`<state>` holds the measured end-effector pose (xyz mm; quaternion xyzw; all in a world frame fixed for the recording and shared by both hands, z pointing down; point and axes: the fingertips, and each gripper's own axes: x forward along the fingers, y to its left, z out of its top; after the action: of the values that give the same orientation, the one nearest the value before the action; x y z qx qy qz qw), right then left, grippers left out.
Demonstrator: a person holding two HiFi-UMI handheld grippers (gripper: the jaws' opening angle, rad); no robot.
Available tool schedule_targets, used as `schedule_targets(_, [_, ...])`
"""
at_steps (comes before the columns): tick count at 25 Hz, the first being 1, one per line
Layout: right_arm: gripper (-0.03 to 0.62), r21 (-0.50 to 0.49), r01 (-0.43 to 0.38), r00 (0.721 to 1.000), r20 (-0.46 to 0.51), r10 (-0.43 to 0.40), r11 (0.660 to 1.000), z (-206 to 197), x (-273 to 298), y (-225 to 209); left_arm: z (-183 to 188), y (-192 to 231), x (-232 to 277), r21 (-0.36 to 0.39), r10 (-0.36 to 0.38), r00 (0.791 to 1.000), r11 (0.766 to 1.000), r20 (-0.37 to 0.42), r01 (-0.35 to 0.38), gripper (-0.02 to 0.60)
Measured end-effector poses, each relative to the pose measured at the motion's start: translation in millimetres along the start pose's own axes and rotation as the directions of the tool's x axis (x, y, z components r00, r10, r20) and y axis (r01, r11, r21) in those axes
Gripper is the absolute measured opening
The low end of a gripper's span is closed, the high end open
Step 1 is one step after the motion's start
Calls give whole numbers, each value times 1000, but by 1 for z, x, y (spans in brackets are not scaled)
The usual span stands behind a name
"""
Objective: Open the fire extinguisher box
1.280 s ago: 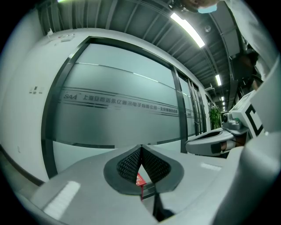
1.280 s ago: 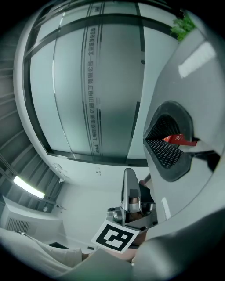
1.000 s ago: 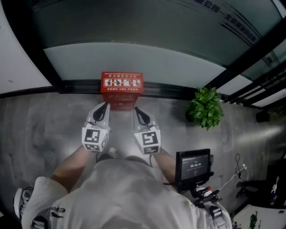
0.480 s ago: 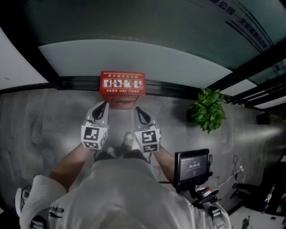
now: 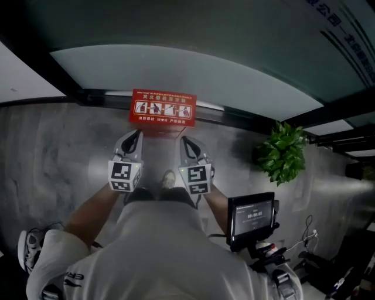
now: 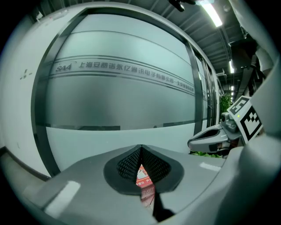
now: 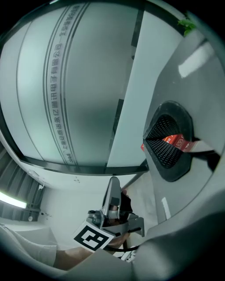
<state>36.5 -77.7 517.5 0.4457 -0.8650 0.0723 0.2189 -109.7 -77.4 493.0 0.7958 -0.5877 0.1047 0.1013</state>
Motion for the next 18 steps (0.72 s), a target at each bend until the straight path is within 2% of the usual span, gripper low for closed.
schedule_targets(7, [14,-56,-16,998,-68,13,998,-38,39,-27,-26,1,34,14,1,998,1000,-58,0,2])
schedule_targets(18, [14,-135,-20,981,-196,-7,991,-127,112,-56,-102,15,93,-13,-43,985,999,-170,42,2])
